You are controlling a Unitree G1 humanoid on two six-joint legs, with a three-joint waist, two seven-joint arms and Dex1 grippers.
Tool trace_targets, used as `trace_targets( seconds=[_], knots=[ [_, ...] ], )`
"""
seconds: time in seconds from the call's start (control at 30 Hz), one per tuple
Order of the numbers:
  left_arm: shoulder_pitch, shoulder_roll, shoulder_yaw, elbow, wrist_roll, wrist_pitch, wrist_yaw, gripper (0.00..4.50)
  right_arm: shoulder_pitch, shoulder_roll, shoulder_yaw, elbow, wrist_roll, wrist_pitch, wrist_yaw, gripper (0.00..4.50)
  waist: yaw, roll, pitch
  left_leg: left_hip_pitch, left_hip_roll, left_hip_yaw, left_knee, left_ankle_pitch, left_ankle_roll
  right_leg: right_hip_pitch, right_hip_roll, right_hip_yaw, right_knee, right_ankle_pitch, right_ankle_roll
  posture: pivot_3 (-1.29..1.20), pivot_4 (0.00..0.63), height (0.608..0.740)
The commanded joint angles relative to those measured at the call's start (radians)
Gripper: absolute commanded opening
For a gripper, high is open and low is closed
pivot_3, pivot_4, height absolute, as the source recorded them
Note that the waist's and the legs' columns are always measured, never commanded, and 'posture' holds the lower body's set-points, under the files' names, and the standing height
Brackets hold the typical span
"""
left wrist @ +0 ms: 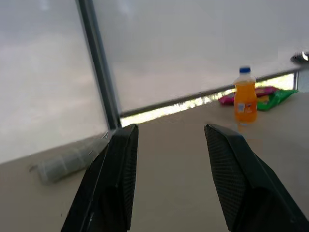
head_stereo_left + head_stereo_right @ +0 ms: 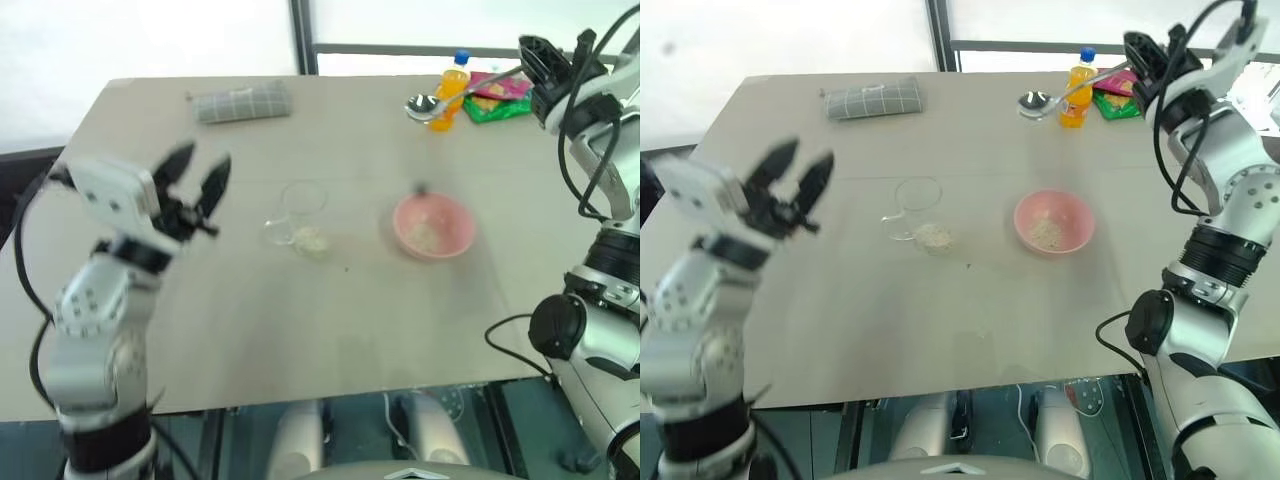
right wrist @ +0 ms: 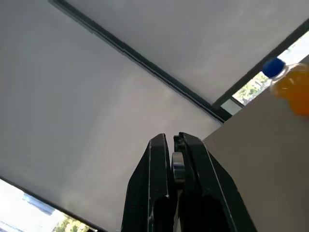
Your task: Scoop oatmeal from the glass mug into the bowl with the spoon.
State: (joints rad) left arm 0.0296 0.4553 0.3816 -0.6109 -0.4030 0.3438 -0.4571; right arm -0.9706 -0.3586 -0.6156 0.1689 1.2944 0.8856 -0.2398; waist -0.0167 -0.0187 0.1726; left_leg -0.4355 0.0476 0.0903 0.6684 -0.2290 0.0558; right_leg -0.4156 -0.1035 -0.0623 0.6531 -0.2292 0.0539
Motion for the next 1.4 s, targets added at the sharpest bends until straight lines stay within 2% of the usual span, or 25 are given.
trace_targets(
  seconds=[0.03,0.13,0.33,0.73,1.1,1.2,1.23,1.4],
  knots=[
    [0.072,-0.028,-0.030,-0.006,0.018,-0.099,-0.036,2.24,0.023,-0.014,-0.002,-0.009,-0.009,-0.020,-0.008,0.00,0.005,0.001,0.001,0.000,0.000,0.001,0.000,-0.001,0.001,0.000,0.000,0.000,0.000,0.000,0.000,0.00,0.150,0.718],
    [0.080,-0.063,-0.081,0.065,0.036,-0.145,-0.041,2.24,0.054,0.002,0.010,-0.025,-0.026,-0.034,-0.004,0.00,0.008,0.005,0.002,-0.001,0.003,0.001,0.001,-0.002,0.004,0.000,0.000,-0.002,0.002,0.000,-0.001,0.00,0.150,0.718],
    [-0.004,-0.115,-0.170,0.227,0.093,-0.226,-0.026,2.24,0.069,0.027,0.023,-0.085,-0.024,-0.059,-0.038,0.00,0.004,0.006,0.001,0.001,0.003,0.000,0.002,-0.002,0.004,0.000,0.000,0.000,0.003,0.000,0.000,0.00,0.150,0.718],
    [-0.146,-0.134,-0.205,0.449,0.134,-0.306,-0.013,2.24,0.101,0.019,0.031,-0.144,-0.023,-0.081,-0.074,0.00,0.003,0.006,0.001,0.000,0.005,0.005,0.001,-0.002,0.004,-0.002,0.001,0.000,0.003,0.000,0.000,0.00,0.150,0.718],
    [-0.228,-0.146,-0.233,0.539,0.139,-0.354,-0.024,2.24,0.119,-0.008,0.038,-0.137,-0.017,-0.072,-0.053,0.00,0.003,0.006,0.001,0.000,0.005,0.006,0.000,-0.002,0.004,-0.002,0.001,0.000,0.003,0.000,0.000,0.00,0.150,0.718],
    [-0.234,-0.149,-0.235,0.557,0.139,-0.366,-0.024,0.88,0.123,-0.012,0.038,-0.137,-0.010,-0.067,-0.050,0.00,0.003,0.006,0.001,0.000,0.005,0.006,0.000,-0.002,0.004,-0.002,0.001,0.000,0.003,0.000,0.000,0.00,0.150,0.718],
    [-0.238,-0.149,-0.234,0.566,0.144,-0.367,-0.018,0.56,0.124,-0.015,0.037,-0.135,-0.007,-0.066,-0.048,0.00,0.003,0.006,0.001,0.000,0.005,0.006,0.000,-0.002,0.004,-0.002,0.001,0.000,0.003,0.000,0.000,0.00,0.150,0.718],
    [-0.254,-0.148,-0.235,0.594,0.153,-0.371,-0.011,0.56,0.123,-0.026,0.034,-0.121,-0.005,-0.066,-0.036,0.00,0.003,0.006,0.001,0.000,0.005,0.006,0.000,-0.002,0.004,-0.002,0.001,0.000,0.003,0.000,0.000,0.00,0.150,0.718]
  ],
)
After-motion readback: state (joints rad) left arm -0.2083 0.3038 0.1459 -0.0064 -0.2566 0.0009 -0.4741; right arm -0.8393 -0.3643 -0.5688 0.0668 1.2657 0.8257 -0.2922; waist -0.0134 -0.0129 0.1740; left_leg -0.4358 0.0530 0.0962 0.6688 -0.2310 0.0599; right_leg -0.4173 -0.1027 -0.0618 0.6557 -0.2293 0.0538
